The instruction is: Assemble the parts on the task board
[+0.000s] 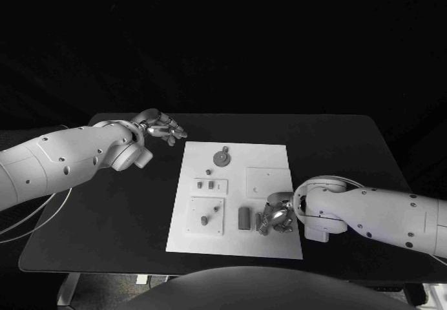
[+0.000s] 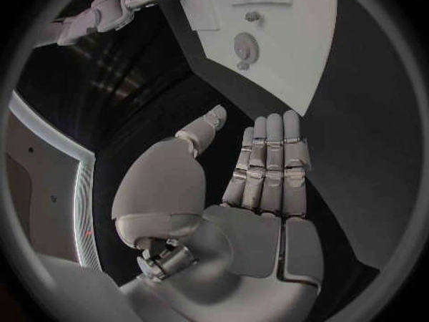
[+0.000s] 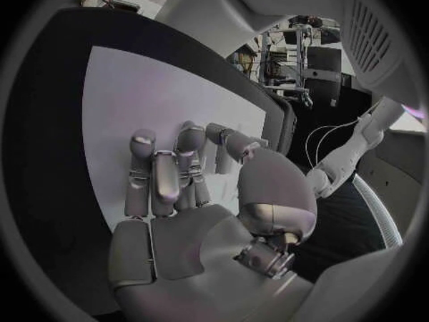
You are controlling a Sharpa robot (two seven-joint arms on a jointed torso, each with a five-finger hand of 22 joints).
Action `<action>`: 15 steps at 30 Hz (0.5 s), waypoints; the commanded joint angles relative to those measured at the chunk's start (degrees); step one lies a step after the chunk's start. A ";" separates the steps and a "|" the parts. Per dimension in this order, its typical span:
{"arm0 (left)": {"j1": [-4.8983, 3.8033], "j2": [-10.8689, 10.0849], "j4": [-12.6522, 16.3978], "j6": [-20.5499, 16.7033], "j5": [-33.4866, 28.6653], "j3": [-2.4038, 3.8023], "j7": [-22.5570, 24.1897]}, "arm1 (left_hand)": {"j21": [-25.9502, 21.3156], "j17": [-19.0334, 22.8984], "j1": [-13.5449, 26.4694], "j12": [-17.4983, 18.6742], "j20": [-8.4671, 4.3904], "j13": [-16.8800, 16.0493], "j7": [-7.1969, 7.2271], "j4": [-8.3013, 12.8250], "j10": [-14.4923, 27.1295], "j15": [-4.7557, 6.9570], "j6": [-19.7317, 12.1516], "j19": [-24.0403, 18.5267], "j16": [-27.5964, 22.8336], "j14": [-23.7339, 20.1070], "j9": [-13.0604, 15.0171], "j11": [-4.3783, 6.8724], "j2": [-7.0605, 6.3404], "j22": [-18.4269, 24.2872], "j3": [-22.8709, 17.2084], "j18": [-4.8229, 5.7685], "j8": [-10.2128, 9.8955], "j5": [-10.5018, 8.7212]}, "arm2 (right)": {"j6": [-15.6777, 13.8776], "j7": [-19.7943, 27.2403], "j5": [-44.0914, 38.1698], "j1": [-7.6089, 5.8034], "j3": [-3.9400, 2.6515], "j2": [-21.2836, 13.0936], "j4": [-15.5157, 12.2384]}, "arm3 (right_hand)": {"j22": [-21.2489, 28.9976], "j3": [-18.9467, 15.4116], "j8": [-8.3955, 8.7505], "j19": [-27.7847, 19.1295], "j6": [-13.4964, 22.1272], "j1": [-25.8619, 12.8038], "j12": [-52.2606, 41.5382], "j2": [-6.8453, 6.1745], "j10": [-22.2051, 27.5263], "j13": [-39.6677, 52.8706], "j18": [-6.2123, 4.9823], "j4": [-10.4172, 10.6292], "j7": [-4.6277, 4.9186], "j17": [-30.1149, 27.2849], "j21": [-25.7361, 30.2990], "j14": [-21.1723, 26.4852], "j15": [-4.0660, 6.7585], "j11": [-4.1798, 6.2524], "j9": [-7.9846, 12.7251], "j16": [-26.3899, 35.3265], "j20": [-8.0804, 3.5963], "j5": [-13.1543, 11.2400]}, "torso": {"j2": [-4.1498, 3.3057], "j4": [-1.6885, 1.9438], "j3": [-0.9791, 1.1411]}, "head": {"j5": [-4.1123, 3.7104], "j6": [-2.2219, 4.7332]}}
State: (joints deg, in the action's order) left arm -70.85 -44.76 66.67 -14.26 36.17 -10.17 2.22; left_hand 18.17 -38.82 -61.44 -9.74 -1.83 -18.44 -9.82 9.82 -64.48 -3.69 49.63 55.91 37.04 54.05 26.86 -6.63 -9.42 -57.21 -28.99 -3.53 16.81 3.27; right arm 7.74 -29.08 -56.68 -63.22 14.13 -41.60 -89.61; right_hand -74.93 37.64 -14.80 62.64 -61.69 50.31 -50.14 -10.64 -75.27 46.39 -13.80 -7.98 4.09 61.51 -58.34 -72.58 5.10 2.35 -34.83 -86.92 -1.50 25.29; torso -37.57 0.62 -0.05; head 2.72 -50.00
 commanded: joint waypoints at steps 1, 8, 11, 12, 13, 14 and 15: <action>-0.07 0.10 0.08 0.64 0.10 0.04 0.27 | -0.22 -0.10 0.11 0.28 -0.22 -0.05 -0.11 -0.37 -0.33 0.06 0.21 0.35 -0.23 0.30 -0.07 0.06 0.02 -0.07 0.04 -0.87 0.40 -0.06 | 1.12 0.11 -1.29 0.13 0.03 0.18 0.21 | 0.09 0.03 -0.13 0.18 -0.33 -0.12 -0.22 -0.38 0.13 -0.07 -1.20 0.55 0.03 0.12 0.07 -0.26 -0.23 -0.06 -0.06 0.19 -0.11 -0.33 | 0.00 -0.04 0.00 | 0.06 0.00; -0.07 0.03 0.09 0.63 0.10 0.04 0.25 | -0.22 -0.12 0.11 0.28 -0.22 -0.06 -0.11 -0.39 -0.34 0.06 0.21 0.36 -0.24 0.30 -0.08 0.07 0.03 -0.09 0.05 -0.86 0.41 -0.06 | 1.00 -0.15 -2.07 0.19 0.03 0.42 0.82 | 0.08 -0.07 -0.19 0.25 -0.42 -0.28 -0.29 0.03 0.06 -0.08 -1.20 1.31 -0.02 0.39 0.02 -0.47 -0.21 0.00 -0.10 0.11 -0.14 -0.33 | 0.00 -0.05 0.02 | 0.12 0.00; -0.07 0.06 0.10 0.66 0.10 0.04 0.21 | -0.23 -0.13 0.11 0.28 -0.22 -0.06 -0.10 -0.40 -0.35 0.06 0.21 0.36 -0.25 0.31 -0.08 0.07 0.04 -0.09 0.06 -0.86 0.41 -0.06 | 0.94 -0.17 -2.42 0.33 0.03 0.69 1.25 | 0.07 -0.10 -0.21 0.26 -0.44 -0.30 -0.32 0.24 0.04 -0.09 -1.20 1.47 -0.04 0.46 0.00 -0.52 -0.20 0.01 -0.12 0.09 -0.16 -0.33 | -0.01 -0.05 0.03 | 0.15 0.00; -0.07 0.07 0.10 0.64 0.11 0.03 0.21 | -0.23 -0.13 0.11 0.28 -0.22 -0.07 -0.10 -0.40 -0.35 0.06 0.21 0.36 -0.25 0.31 -0.09 0.07 0.04 -0.10 0.06 -0.86 0.42 -0.06 | 0.98 -0.19 -2.43 0.37 0.03 0.71 1.34 | 0.07 -0.11 -0.21 0.27 -0.45 -0.31 -0.32 0.31 0.04 -0.09 -1.20 1.52 -0.05 0.40 -0.01 -0.49 -0.20 0.02 -0.12 0.09 -0.16 -0.33 | -0.01 -0.04 0.04 | 0.19 0.00; -0.07 0.07 0.10 0.62 0.11 0.03 0.22 | -0.23 -0.14 0.11 0.28 -0.22 -0.07 -0.10 -0.40 -0.35 0.06 0.21 0.36 -0.25 0.31 -0.09 0.07 0.04 -0.10 0.06 -0.86 0.42 -0.06 | 0.99 -0.22 -2.47 0.41 0.02 0.75 1.44 | 0.07 -0.14 -0.21 0.27 -0.46 -0.34 -0.33 0.38 0.04 -0.09 -1.20 1.59 -0.05 0.48 -0.01 -0.54 -0.20 0.02 -0.12 0.08 -0.16 -0.33 | -0.02 -0.02 0.06 | 0.20 0.00; -0.07 0.07 0.10 0.62 0.11 0.03 0.21 | -0.23 -0.14 0.11 0.28 -0.22 -0.07 -0.10 -0.40 -0.35 0.06 0.21 0.36 -0.25 0.31 -0.09 0.07 0.04 -0.10 0.06 -0.86 0.42 -0.06 | 1.01 -0.23 -2.51 0.41 0.02 0.79 1.53 | 0.06 -0.15 -0.21 0.26 -0.45 -0.35 -0.33 0.42 0.04 -0.09 -1.20 1.61 -0.05 0.42 -0.01 -0.50 -0.20 0.02 -0.13 0.08 -0.17 -0.33 | -0.01 -0.01 0.06 | 0.20 0.00; -0.07 0.04 0.10 0.61 0.12 0.03 0.20 | -0.23 -0.14 0.11 0.28 -0.22 -0.07 -0.10 -0.40 -0.35 0.06 0.21 0.36 -0.25 0.31 -0.09 0.07 0.04 -0.10 0.06 -0.86 0.42 -0.06 | 1.07 -0.24 -2.55 0.41 0.02 0.82 1.65 | 0.06 -0.15 -0.22 0.26 -0.45 -0.34 -0.33 0.49 0.04 -0.09 -1.20 1.63 -0.06 0.42 -0.01 -0.50 -0.20 0.03 -0.13 0.08 -0.17 -0.33 | 0.00 -0.02 0.07 | 0.19 0.00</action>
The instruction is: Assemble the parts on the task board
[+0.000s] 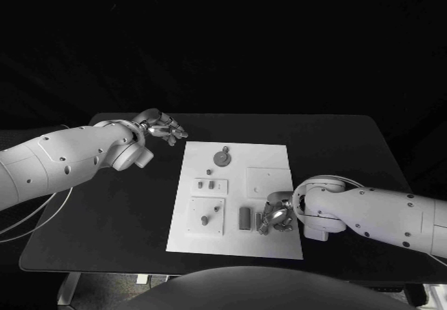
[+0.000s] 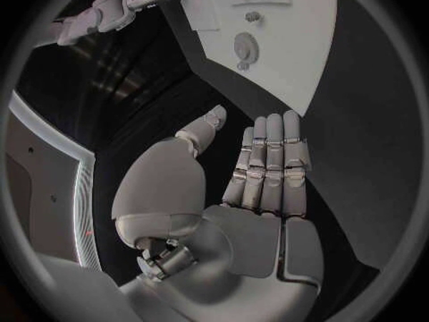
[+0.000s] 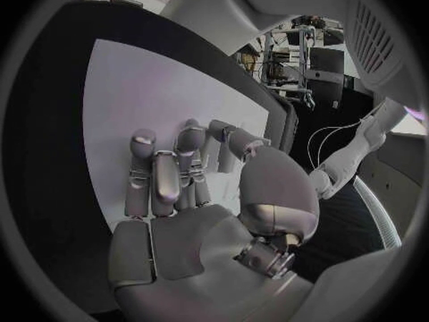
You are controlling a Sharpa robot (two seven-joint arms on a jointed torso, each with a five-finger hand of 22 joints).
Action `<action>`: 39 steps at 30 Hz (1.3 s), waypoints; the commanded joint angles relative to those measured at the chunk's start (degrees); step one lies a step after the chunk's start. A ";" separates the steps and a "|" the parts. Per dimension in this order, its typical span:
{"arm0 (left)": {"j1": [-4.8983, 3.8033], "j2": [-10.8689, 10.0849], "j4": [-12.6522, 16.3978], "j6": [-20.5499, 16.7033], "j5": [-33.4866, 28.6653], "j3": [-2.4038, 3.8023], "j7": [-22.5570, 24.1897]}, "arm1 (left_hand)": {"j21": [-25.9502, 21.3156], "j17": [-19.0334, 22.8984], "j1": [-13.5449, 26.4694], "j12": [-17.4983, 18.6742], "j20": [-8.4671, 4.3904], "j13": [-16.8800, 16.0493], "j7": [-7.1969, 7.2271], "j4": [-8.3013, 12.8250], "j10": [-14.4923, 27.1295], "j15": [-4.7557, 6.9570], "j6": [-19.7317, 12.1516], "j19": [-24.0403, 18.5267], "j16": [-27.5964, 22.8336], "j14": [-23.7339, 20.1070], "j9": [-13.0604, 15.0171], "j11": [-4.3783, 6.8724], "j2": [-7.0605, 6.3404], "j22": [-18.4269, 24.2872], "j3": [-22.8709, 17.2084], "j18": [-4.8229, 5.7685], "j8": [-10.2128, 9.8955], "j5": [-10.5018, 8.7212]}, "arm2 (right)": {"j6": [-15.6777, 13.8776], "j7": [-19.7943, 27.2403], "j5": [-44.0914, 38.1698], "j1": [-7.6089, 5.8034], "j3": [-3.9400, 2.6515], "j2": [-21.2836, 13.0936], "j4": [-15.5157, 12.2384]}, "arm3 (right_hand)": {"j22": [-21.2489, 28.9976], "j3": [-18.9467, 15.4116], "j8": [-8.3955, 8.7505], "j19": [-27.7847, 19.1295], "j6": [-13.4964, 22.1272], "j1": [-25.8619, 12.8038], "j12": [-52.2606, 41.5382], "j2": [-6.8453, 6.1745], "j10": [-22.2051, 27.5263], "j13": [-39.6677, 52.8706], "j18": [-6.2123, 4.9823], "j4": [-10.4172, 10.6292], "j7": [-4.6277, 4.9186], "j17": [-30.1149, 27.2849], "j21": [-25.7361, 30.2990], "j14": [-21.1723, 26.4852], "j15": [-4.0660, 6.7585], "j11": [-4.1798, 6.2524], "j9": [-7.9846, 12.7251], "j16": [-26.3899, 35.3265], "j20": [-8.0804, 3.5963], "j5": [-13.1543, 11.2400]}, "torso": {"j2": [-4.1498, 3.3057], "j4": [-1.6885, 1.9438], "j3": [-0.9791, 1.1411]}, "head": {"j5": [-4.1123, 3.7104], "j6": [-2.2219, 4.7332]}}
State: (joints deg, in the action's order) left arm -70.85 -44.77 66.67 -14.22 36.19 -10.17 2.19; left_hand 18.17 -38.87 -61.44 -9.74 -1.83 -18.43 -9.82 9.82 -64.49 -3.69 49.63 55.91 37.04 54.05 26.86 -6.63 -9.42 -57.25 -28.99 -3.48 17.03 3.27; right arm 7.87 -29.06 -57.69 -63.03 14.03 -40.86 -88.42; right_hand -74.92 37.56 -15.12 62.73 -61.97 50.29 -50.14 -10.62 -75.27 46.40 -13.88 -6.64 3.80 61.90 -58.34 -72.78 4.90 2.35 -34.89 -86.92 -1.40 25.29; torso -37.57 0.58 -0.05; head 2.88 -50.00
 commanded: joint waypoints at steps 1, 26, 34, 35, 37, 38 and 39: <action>-0.07 0.05 0.10 0.57 0.11 0.03 0.22 | -0.23 -0.10 0.11 0.29 -0.22 -0.08 -0.10 -0.40 -0.35 0.06 0.21 0.36 -0.26 0.31 -0.09 0.07 0.04 -0.06 0.06 -0.91 0.19 -0.06 | 0.95 -0.30 -1.56 0.23 0.12 0.10 0.55 | 0.05 -0.07 0.11 0.18 -0.17 -0.30 -0.33 0.58 0.04 -0.10 -1.12 0.31 0.23 0.06 -0.02 -0.33 0.01 0.03 -0.07 0.08 -0.28 -0.32 | 0.00 0.01 0.06 | 0.02 0.00; -0.07 0.04 0.13 0.56 0.34 0.03 0.24 | -0.26 -0.17 0.04 0.29 -0.22 -0.10 -0.09 -0.40 -0.39 0.06 0.23 0.35 -0.31 0.30 -0.12 0.08 0.08 -0.10 0.08 -0.91 0.23 -0.06 | 2.54 -0.44 -2.14 0.49 0.12 0.96 2.36 | -0.25 -0.69 0.06 -0.26 -0.17 0.60 -0.54 4.77 0.08 -0.14 -1.12 -2.41 0.20 0.56 -0.24 -0.46 0.04 0.06 -0.19 -0.09 -0.32 -0.26 | 0.03 -0.01 0.01 | 0.06 0.00; -0.07 0.01 0.12 0.38 0.34 0.03 0.39 | -0.27 -0.19 0.03 0.29 -0.22 -0.11 -0.09 -0.40 -0.40 0.06 0.23 0.35 -0.33 0.31 -0.12 0.09 0.08 -0.12 0.09 -0.91 0.25 -0.06 | 1.86 0.74 -2.00 0.49 0.12 0.08 2.14 | -0.23 -1.07 0.11 -0.38 -0.13 -0.08 -0.52 3.86 0.12 -0.20 -1.12 -2.78 0.26 0.19 -0.19 -0.17 -0.03 -0.01 -0.16 0.02 -0.16 -0.25 | 0.03 -0.02 0.02 | 0.01 0.00; -0.07 0.02 0.14 0.35 0.34 0.03 0.43 | -0.28 -0.19 0.03 0.30 -0.22 -0.11 -0.09 -0.40 -0.40 0.06 0.23 0.34 -0.33 0.31 -0.13 0.09 0.07 -0.12 0.09 -0.91 0.25 -0.06 | 1.60 0.82 -1.93 0.49 0.12 -0.22 2.00 | -0.20 -1.08 0.13 -0.37 -0.12 -0.28 -0.51 3.42 0.13 -0.22 -1.12 -2.64 0.26 0.16 -0.16 -0.15 -0.05 -0.02 -0.14 0.04 -0.13 -0.23 | 0.04 -0.03 0.02 | -0.01 0.00; -0.07 0.03 0.13 0.32 0.34 0.03 0.50 | -0.28 -0.19 0.03 0.30 -0.22 -0.11 -0.09 -0.40 -0.40 0.06 0.23 0.34 -0.33 0.31 -0.13 0.09 0.06 -0.12 0.09 -0.91 0.25 -0.06 | 1.47 0.93 -1.58 0.48 0.10 -0.81 1.66 | -0.15 -1.10 0.18 -0.35 -0.08 -0.70 -0.49 2.47 0.14 -0.27 -1.12 -2.21 0.28 0.01 -0.11 -0.07 -0.08 -0.03 -0.11 0.09 -0.09 -0.22 | 0.04 -0.03 0.02 | 0.00 0.00; -0.07 0.03 0.13 0.29 0.34 0.03 0.53 | -0.28 -0.20 0.03 0.30 -0.22 -0.11 -0.09 -0.40 -0.40 0.06 0.23 0.34 -0.33 0.31 -0.13 0.09 0.06 -0.12 0.10 -0.91 0.25 -0.06 | 1.40 1.04 -1.35 0.45 0.09 -1.13 1.49 | -0.12 -1.02 0.20 -0.32 -0.06 -0.88 -0.47 1.94 0.14 -0.30 -1.12 -1.90 0.29 -0.07 -0.08 -0.04 -0.09 -0.03 -0.09 0.11 -0.09 -0.22 | 0.04 -0.02 0.03 | 0.02 0.00; -0.07 0.05 0.13 0.24 0.34 0.03 0.60 | -0.28 -0.20 0.04 0.30 -0.22 -0.11 -0.09 -0.40 -0.40 0.06 0.23 0.34 -0.33 0.31 -0.13 0.09 0.05 -0.12 0.10 -0.91 0.25 -0.06 | 1.09 1.22 -0.91 0.31 0.08 -1.50 1.34 | -0.08 -0.90 0.24 -0.28 -0.02 -1.04 -0.45 1.43 0.13 -0.34 -1.12 -1.49 0.29 -0.16 -0.06 0.00 -0.10 -0.05 -0.07 0.14 -0.09 -0.21 | 0.05 -0.03 0.04 | -0.02 0.00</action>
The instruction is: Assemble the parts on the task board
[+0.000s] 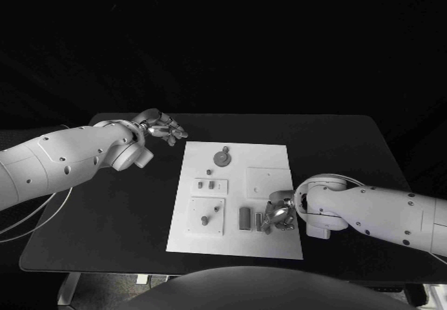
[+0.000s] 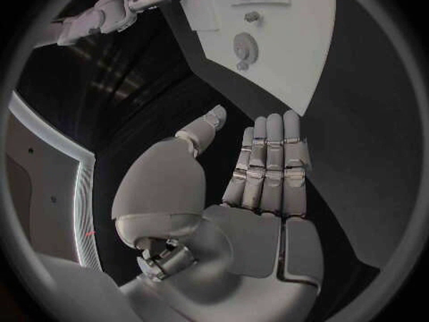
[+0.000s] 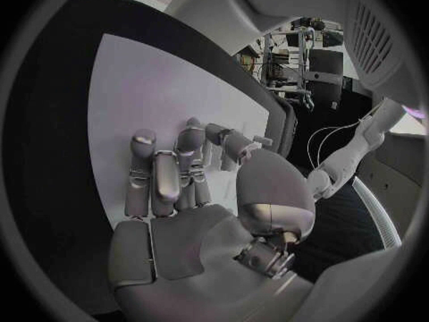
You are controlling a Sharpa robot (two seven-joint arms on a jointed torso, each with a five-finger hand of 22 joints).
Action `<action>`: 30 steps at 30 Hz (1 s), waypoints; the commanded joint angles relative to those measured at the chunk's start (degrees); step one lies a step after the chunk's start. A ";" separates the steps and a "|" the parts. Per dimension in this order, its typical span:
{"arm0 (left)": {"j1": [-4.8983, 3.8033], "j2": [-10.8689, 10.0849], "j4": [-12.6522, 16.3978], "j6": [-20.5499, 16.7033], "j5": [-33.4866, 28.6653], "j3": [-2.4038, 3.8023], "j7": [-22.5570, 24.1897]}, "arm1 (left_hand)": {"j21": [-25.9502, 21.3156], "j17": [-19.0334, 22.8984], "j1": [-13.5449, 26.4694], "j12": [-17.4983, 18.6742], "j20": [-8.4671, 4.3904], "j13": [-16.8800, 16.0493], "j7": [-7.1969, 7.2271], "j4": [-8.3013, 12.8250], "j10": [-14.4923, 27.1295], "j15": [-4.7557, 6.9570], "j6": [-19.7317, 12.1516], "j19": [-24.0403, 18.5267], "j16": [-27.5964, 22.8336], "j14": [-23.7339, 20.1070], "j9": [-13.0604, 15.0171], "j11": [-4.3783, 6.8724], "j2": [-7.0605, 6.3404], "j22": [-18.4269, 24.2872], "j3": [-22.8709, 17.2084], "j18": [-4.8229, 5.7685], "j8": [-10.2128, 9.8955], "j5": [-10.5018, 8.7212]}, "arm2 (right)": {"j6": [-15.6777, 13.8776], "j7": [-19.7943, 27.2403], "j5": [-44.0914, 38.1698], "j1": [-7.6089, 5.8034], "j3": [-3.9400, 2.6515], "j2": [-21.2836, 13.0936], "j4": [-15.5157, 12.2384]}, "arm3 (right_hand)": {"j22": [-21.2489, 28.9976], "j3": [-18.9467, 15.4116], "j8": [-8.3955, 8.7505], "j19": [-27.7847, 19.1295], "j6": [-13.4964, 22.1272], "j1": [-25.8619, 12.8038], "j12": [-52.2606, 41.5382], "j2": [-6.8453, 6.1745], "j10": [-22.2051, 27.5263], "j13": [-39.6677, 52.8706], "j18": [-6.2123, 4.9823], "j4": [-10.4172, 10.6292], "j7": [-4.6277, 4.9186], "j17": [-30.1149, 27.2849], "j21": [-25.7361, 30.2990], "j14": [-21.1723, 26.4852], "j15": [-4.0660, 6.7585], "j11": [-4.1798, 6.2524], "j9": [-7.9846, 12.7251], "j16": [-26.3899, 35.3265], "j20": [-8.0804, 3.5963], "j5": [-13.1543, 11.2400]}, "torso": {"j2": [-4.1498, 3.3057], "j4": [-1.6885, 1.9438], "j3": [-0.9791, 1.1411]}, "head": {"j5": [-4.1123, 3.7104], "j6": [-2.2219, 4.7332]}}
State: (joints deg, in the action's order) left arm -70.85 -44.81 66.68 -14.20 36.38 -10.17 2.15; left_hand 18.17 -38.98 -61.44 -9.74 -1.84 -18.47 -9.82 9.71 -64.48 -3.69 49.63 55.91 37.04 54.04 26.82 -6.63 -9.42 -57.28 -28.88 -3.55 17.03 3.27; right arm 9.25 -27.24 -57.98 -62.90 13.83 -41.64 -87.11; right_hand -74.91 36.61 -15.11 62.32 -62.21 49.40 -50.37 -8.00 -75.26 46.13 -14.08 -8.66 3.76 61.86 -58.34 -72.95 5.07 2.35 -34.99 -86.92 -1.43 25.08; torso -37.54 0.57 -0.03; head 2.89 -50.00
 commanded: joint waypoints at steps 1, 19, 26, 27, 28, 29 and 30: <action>-0.07 0.10 0.12 0.18 0.15 0.03 0.74 | -0.28 -0.09 0.05 0.30 -0.21 -0.08 -0.09 -0.29 -0.40 0.06 0.23 0.34 -0.34 0.31 -0.09 0.09 0.01 -0.09 0.01 -0.84 0.25 -0.07 | -0.52 -0.43 -0.28 -0.05 0.26 -1.00 -0.04 | -0.04 0.16 0.34 0.15 0.42 -0.32 -0.20 -1.75 0.13 -0.11 -0.92 0.98 0.38 -0.26 -0.01 0.25 -0.27 -0.11 0.08 0.18 -0.07 0.00 | 0.03 -0.01 0.03 | -0.08 0.00; -0.08 0.24 0.29 -2.21 -2.43 0.06 3.06 | -0.76 0.03 0.10 0.27 -0.06 -0.15 -0.08 -0.35 -0.62 -0.15 0.21 -0.21 -0.93 -0.14 -0.16 0.18 -0.19 0.04 0.04 -0.74 0.31 -0.05 | -6.71 20.30 2.20 -4.12 -4.84 -3.20 7.61 | 0.29 0.35 3.47 -2.50 7.27 1.12 0.58 -4.84 3.51 -0.60 -0.92 2.96 3.01 -7.99 1.53 6.91 -0.49 -2.62 1.04 2.77 0.92 -0.13 | 0.21 -0.03 0.13 | -0.88 3.29; -0.19 0.18 0.54 -2.36 -6.69 0.17 6.92 | -4.03 2.22 0.06 1.24 1.49 0.18 -0.24 -0.11 -0.45 -1.78 -0.42 -2.72 -6.05 -2.28 -0.47 -0.06 0.46 1.98 -0.66 -0.47 0.32 -0.03 | -13.00 34.64 6.64 -4.27 -7.91 0.56 19.54 | 0.51 -0.34 2.36 -5.30 6.64 2.94 1.78 -1.47 7.98 -0.84 -0.83 -0.39 2.98 -8.44 2.99 10.07 -0.34 -2.69 -0.13 4.24 2.17 -0.05 | 0.89 0.20 0.04 | -2.20 8.05; -0.20 0.35 0.25 -2.23 -7.24 0.17 7.26 | -4.45 2.48 0.11 1.53 1.68 0.30 -0.33 -0.05 -0.26 -1.96 -0.58 -2.93 -6.71 -2.42 -0.51 -0.19 0.52 2.28 -0.71 -0.47 0.28 -0.05 | -13.09 35.58 8.66 -4.27 -8.25 1.20 21.12 | 0.64 -0.23 2.27 -6.08 6.65 3.10 2.32 -1.16 8.99 -1.07 -0.75 -0.75 3.02 -8.72 3.48 10.84 -0.40 -2.85 -0.28 4.89 2.43 -0.02 | 1.00 0.21 0.03 | -2.31 8.87; -0.20 0.72 -0.49 -2.09 -8.50 0.18 7.78 | -4.99 2.79 0.18 1.94 1.91 0.51 -0.37 -0.01 0.05 -2.17 -0.75 -3.26 -7.51 -2.67 -0.56 -0.37 0.59 2.65 -0.78 -0.45 0.26 -0.05 | -12.78 37.08 11.54 -4.26 -8.70 2.22 23.60 | 1.06 0.13 2.22 -8.07 6.91 3.33 3.90 -0.36 11.41 -1.89 -0.43 -1.40 3.35 -9.57 4.86 12.76 -0.67 -3.28 -0.52 6.70 3.10 0.01 | 1.17 0.24 0.00 | -2.34 9.84; -0.20 0.99 -1.03 -1.93 -9.21 0.18 8.02 | -5.51 3.09 0.24 2.40 2.13 0.77 -0.43 -0.01 0.48 -2.40 -0.97 -3.66 -8.28 -3.05 -0.62 -0.61 0.76 3.00 -0.88 -0.39 0.19 -0.04 | -12.51 37.85 12.52 -4.26 -8.79 2.81 24.95 | 1.37 0.20 2.35 -9.14 7.37 3.18 4.75 0.09 12.41 -2.46 -0.20 -1.51 3.65 -10.12 5.69 13.83 -0.88 -3.54 -0.60 7.82 3.55 -0.02 | 1.28 0.26 -0.01 | -2.35 10.37; -0.20 1.47 -1.99 -1.61 -10.21 0.19 8.35 | -6.11 3.42 0.33 2.85 2.39 1.06 -0.44 -0.02 0.85 -2.66 -1.15 -4.13 -9.15 -3.47 -0.66 -0.80 0.94 3.39 -0.97 -0.33 0.17 -0.04 | -12.10 38.91 13.70 -4.24 -8.98 3.73 27.08 | 2.15 0.50 3.01 -11.42 8.88 2.67 7.04 0.52 15.00 -3.93 0.26 -1.49 4.51 -11.43 7.59 16.16 -1.53 -4.33 -0.50 10.50 4.33 -0.01 | 1.48 0.28 -0.01 | -2.35 10.95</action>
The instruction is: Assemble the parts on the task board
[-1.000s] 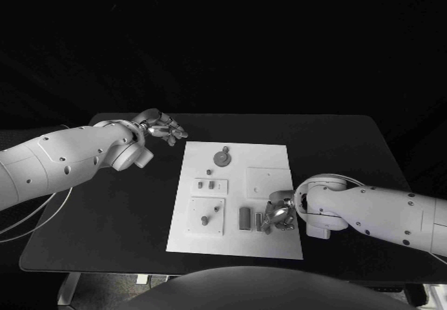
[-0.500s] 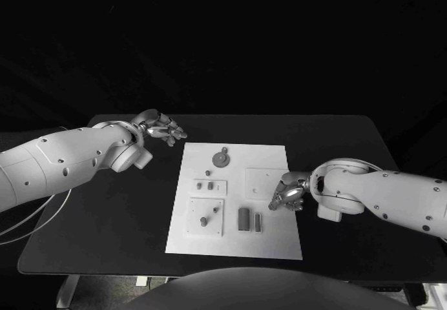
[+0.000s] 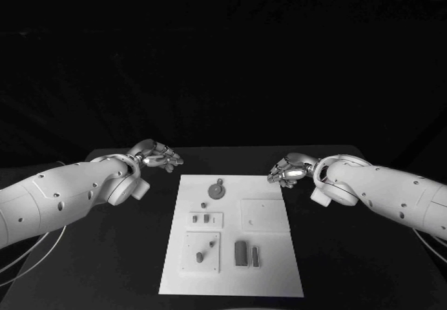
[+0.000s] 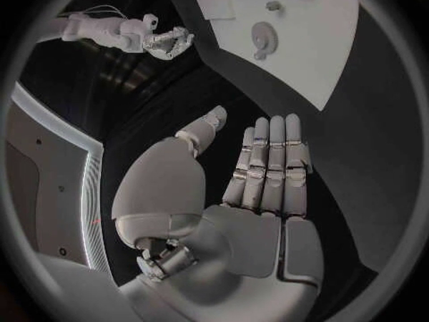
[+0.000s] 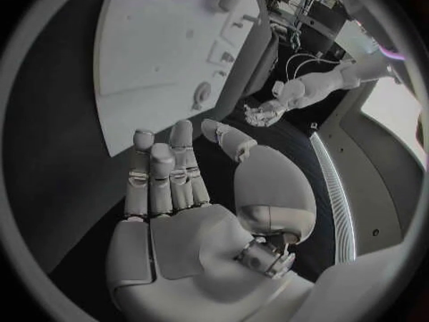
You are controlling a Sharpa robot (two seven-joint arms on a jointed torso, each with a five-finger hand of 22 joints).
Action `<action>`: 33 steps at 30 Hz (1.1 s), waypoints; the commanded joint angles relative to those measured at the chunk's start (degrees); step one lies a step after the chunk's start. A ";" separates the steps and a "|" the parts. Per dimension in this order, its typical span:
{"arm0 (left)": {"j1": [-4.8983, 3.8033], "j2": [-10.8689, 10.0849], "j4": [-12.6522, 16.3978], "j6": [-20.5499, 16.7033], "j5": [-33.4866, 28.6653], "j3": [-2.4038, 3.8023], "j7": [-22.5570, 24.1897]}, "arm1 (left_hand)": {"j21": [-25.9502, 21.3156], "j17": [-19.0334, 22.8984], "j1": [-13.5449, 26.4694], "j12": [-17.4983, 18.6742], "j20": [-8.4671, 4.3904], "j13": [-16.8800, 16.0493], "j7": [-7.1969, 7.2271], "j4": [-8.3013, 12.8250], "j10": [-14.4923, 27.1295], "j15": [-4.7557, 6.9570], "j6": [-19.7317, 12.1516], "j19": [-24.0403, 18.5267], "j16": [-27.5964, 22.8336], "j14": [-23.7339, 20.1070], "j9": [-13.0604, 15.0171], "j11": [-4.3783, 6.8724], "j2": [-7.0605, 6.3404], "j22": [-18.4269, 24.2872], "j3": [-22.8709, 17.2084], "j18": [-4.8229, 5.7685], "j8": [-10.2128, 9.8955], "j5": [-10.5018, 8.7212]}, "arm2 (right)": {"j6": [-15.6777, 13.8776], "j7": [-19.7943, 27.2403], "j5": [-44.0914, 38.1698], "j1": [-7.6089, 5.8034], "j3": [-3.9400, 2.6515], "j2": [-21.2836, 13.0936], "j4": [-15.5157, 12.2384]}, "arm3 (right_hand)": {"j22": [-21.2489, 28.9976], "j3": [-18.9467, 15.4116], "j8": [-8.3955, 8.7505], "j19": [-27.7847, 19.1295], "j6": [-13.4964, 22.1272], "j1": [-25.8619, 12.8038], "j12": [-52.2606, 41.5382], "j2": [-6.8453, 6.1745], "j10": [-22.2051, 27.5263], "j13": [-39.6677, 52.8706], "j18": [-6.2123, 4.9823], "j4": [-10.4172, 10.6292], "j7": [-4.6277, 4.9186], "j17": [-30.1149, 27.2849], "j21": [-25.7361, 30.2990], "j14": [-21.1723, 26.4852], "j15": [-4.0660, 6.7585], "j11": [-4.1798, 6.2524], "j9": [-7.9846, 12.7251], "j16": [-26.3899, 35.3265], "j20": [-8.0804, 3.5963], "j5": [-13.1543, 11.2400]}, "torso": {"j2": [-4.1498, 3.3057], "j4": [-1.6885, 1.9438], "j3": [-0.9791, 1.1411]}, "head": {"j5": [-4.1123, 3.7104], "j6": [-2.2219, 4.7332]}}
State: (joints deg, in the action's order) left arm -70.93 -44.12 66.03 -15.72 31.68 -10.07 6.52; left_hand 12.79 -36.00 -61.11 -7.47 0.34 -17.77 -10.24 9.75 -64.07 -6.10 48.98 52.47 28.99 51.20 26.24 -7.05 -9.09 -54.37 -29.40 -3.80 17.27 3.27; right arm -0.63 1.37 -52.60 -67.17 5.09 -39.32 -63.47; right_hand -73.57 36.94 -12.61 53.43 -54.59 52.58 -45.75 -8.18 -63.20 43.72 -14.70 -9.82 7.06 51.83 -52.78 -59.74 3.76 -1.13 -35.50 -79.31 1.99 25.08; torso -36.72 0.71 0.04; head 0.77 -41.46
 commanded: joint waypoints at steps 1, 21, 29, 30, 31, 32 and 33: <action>-0.12 1.35 -2.48 0.08 -6.54 0.10 4.41 | -1.32 0.77 0.09 0.99 0.48 0.63 0.00 -0.03 0.76 -0.53 -0.70 -1.22 -1.96 -1.17 -0.12 -0.49 0.68 0.86 -0.50 0.01 -0.12 -0.06 | -2.38 11.27 9.67 0.07 -0.46 2.46 5.57 | 1.96 0.65 1.14 -5.46 2.78 -1.02 5.66 0.93 6.05 -3.68 1.52 -0.23 1.99 -3.34 4.62 5.91 -1.93 -1.89 0.12 6.68 1.90 -0.03 | 0.77 0.16 -0.13 | -0.19 3.03; 0.43 8.73 -14.39 8.94 -25.61 0.38 11.16 | -9.10 6.80 6.26 3.74 3.93 9.18 3.46 -0.48 16.79 -3.35 -10.48 -12.23 -13.26 -12.62 -0.24 0.79 0.85 7.22 4.83 2.66 -3.03 -0.45 | 0.19 18.53 28.72 6.11 -8.61 12.51 21.52 | 14.35 -6.47 2.20 -32.27 12.55 -3.78 34.36 6.05 10.62 -31.55 7.86 -1.42 3.31 -26.68 30.17 19.44 -13.11 -7.95 3.26 52.14 10.51 -0.05 | 3.42 -0.82 0.09 | 0.63 8.00; 0.79 8.29 -13.10 7.12 -23.18 0.34 9.32 | -12.79 36.00 61.11 7.47 -0.34 17.77 10.24 -9.75 64.07 6.10 -48.98 -52.47 -28.99 -51.20 -26.24 7.05 9.09 54.37 29.40 3.80 -17.27 -3.27 | -1.00 16.89 26.97 6.11 -8.62 12.24 21.11 | 32.71 -36.94 12.61 -53.43 54.59 -52.58 45.75 8.18 63.20 -43.72 14.70 9.82 -7.06 -51.83 52.78 59.74 -3.76 1.13 35.50 79.31 -1.99 -25.08 | 3.48 -0.90 0.22 | 0.69 8.01; 0.87 8.22 -12.80 6.83 -23.25 0.41 9.43 | -12.79 36.00 61.11 7.47 -0.34 17.77 10.24 -9.75 64.07 6.10 -48.98 -52.47 -28.99 -51.20 -26.24 7.05 9.09 54.37 29.40 3.80 -17.27 -3.27 | -1.27 16.96 27.13 6.12 -8.59 12.13 20.81 | 73.57 -36.94 12.61 -53.43 54.59 -52.58 45.75 8.18 63.20 -43.72 14.70 9.82 -7.06 -51.83 52.78 59.74 -3.76 1.13 35.50 79.31 -1.99 -25.08 | 3.63 -0.89 0.20 | 0.59 7.94; 0.96 8.14 -12.46 6.51 -23.33 0.50 9.56 | -12.79 36.00 61.11 7.47 -0.34 17.77 10.24 -9.75 64.07 6.10 -48.98 -52.47 -28.99 -51.20 -26.24 7.05 9.09 54.37 29.40 3.80 -17.27 -3.27 | -1.57 17.04 27.31 6.13 -8.57 12.00 20.47 | 73.57 -36.94 12.61 -53.43 54.59 -52.58 45.75 8.18 63.20 -43.72 14.70 9.82 -7.06 -51.83 52.78 59.74 -3.76 1.13 35.50 79.31 -1.99 -25.08 | 3.80 -0.87 0.18 | 0.47 7.86; 1.08 8.03 -12.01 6.08 -23.43 0.62 9.73 | -12.79 36.00 61.11 7.47 -0.34 17.77 10.24 -9.75 64.07 6.10 -48.98 -52.47 -28.99 -51.20 -26.24 7.05 9.09 54.37 29.40 3.80 -17.27 -3.27 | -1.97 17.15 27.55 6.13 -8.54 11.83 20.03 | 73.57 -36.94 12.61 -53.43 54.59 -52.58 45.75 8.18 63.20 -43.72 14.70 9.82 -7.06 -51.83 52.78 59.74 -3.76 1.13 35.50 79.31 -1.99 -25.08 | 4.02 -0.85 0.15 | 0.31 7.76; 1.24 7.90 -11.44 5.53 -23.56 0.77 9.94 | -12.79 36.00 61.11 7.47 -0.34 17.77 10.24 -9.75 64.07 6.10 -48.98 -52.47 -28.99 -51.20 -26.24 7.05 9.09 54.37 29.40 3.80 -17.27 -3.27 | -2.48 17.29 27.86 6.14 -8.49 11.62 19.45 | 73.57 -36.94 12.61 -53.43 54.59 -52.58 45.75 8.18 63.20 -43.72 14.70 9.82 -7.06 -51.83 52.78 59.74 -3.76 1.13 35.50 79.31 -1.99 -25.08 | 4.31 -0.83 0.11 | 0.11 7.63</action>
State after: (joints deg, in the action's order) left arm -69.84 -36.21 53.80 -8.74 8.48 -9.41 15.77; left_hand 1.64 -12.37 -22.78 -1.70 1.69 -3.27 -3.07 4.89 -20.60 -4.04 16.53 17.10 6.67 16.55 11.54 -2.81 -2.65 -19.78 -9.15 -0.87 6.49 1.24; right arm -1.97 18.15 -25.45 -61.03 -3.42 -27.49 -43.24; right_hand -31.31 12.11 -4.58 9.13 -17.76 20.24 -4.37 -0.79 -22.59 4.37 -3.28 -4.64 4.62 10.49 -9.30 -17.27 -4.10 -4.04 -13.43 -10.90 5.41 10.68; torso -33.01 -0.19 0.27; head 1.23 -33.60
